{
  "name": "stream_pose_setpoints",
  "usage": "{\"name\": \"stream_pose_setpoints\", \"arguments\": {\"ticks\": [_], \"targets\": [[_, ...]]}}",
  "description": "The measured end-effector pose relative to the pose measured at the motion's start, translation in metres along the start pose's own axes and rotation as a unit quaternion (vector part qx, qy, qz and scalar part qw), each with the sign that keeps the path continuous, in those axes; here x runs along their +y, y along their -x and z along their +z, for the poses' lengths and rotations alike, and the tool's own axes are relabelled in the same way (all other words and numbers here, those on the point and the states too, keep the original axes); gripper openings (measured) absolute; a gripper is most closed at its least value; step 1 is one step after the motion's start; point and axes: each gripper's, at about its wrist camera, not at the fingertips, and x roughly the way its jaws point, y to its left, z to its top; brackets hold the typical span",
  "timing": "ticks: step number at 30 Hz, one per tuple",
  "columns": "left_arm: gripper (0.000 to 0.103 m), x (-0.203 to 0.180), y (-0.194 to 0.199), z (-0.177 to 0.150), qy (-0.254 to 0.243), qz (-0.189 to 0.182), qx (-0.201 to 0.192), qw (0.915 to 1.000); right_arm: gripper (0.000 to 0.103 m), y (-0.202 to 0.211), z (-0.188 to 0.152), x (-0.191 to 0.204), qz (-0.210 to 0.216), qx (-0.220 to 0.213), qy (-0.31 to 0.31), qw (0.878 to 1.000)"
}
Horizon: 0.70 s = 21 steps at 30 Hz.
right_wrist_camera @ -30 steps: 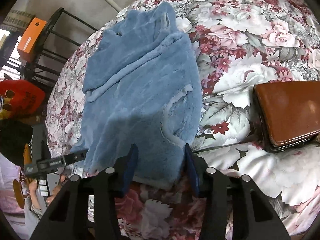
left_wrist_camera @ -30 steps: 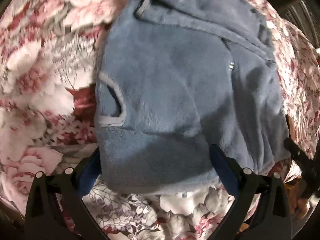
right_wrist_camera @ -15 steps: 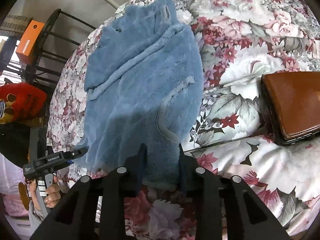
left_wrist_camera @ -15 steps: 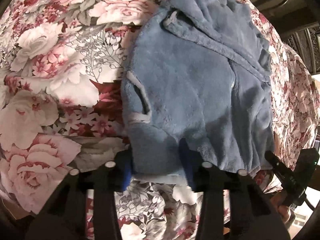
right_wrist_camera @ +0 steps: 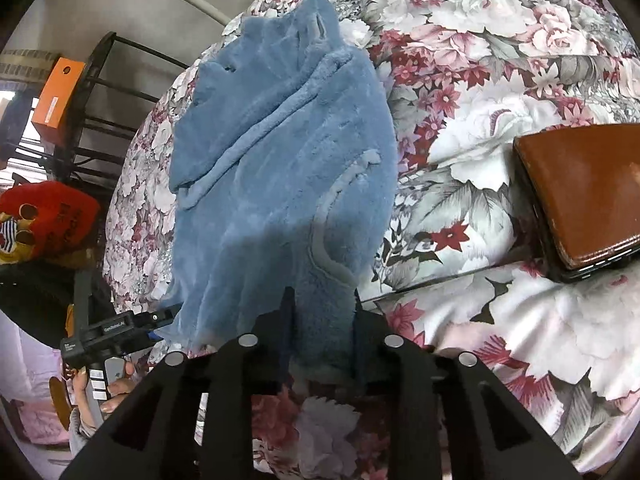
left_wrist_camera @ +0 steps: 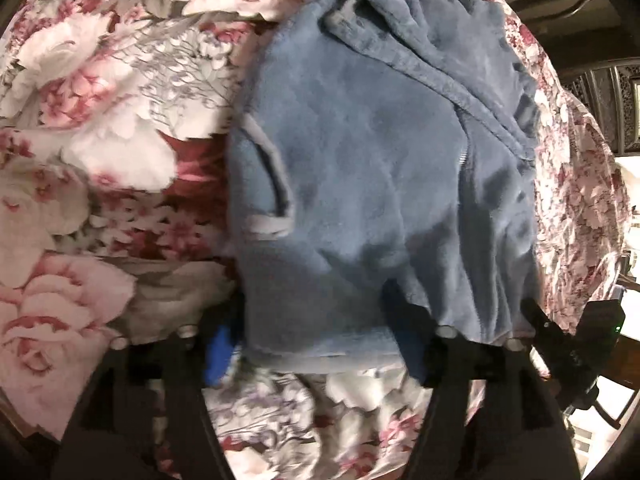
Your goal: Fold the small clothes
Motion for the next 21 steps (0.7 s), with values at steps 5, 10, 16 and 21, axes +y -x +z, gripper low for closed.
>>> {"name": "stream_pose_setpoints", "arguments": {"ticks": [5, 10, 16, 21], "targets": [[0.013, -0.010, 0.013, -0.003, -0.025, 0.037, -0.039, 0.9982, 0.017, 0.017, 0.001, 0.004, 0.009, -0.036, 0.003, 0.999], [0.013, -0.007, 0.055, -0.002, -0.015, -0.003, -0.101, 0.9948, 0.016, 0.042, 0.013, 0.005, 0.054, -0.076, -0.019, 0.995], [0.012, -0.022, 0.097, -0.008, -0.037, -0.033, -0.164, 0.9853, 0.016, 0.057, 0.018, 0.012, 0.089, -0.089, -0.026, 0.992], [0.012, -0.012, 0.109, -0.028, -0.029, -0.052, -0.169, 0.9838, 0.015, 0.073, 0.004, 0.009, 0.108, -0.102, -0.031, 0.988]]}}
